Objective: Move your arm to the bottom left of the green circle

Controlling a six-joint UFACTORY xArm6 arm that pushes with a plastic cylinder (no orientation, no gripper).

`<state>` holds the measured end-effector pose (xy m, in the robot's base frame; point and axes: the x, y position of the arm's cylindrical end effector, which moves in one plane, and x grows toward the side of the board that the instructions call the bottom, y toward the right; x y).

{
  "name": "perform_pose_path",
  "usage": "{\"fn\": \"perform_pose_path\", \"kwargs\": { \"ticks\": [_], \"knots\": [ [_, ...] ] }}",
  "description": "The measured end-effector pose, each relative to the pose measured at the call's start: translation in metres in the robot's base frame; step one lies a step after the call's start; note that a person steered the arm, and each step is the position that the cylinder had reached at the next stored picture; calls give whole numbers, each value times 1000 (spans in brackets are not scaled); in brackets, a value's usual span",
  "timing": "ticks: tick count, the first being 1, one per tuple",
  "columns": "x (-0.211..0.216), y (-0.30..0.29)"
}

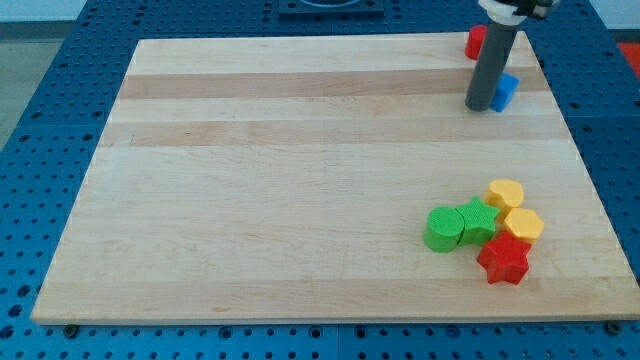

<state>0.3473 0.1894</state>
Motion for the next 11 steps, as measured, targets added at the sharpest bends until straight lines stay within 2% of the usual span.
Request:
{"fn": "perform_pose_path", "kwargs": {
  "ticks": [2, 6, 7, 8, 11],
  "knots": [
    [35, -56],
    [37, -97],
    [41, -125],
    [65, -141],
    [182, -149]
  ]
}}
